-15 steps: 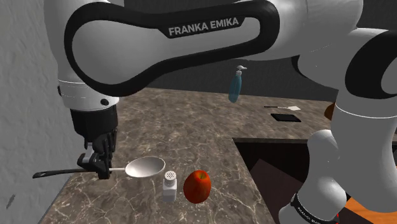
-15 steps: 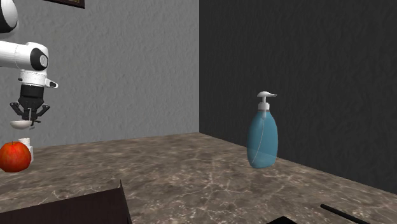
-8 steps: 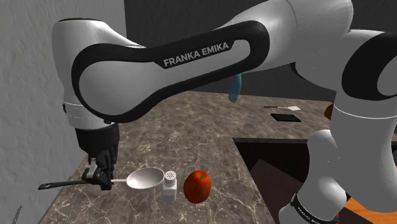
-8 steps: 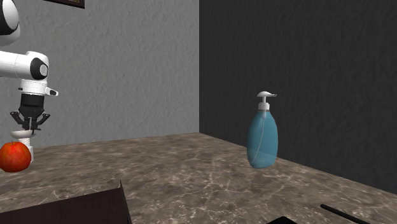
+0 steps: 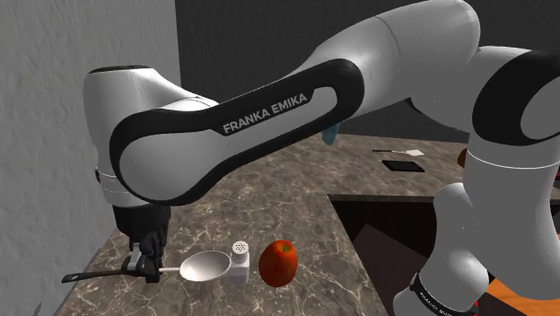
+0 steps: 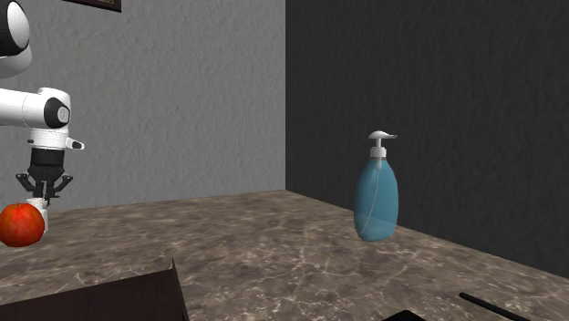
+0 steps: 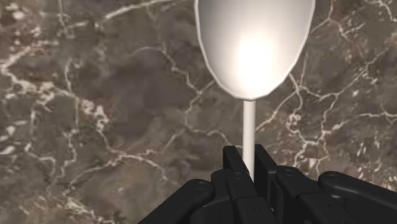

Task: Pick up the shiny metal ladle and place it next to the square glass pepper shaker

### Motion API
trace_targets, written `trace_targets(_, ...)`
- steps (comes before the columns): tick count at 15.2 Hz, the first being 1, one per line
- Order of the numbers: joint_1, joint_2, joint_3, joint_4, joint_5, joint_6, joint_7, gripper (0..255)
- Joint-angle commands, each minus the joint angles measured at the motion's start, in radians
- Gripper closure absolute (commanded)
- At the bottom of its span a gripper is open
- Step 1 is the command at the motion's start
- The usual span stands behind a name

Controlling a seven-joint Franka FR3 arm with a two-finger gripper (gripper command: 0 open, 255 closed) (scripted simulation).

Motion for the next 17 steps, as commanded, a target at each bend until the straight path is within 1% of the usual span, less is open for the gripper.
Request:
trace_targets(1, 0.0, 0.007, 0.0, -0.017, 0.001, 0.025, -0.003, 255)
trace_targets(5, 0.001, 0.029, 0.0, -0.042, 0.002, 0.071, -0.007, 255)
trace_targets(12, 0.001, 0.029, 0.0, -0.042, 0.002, 0.071, -0.007, 255)
trace_targets(13, 0.001, 0.029, 0.0, -0.042, 0.002, 0.071, -0.007, 0)
trace_targets(17, 0.001, 0.029, 0.0, -0.042, 0.002, 0.071, -0.007, 0)
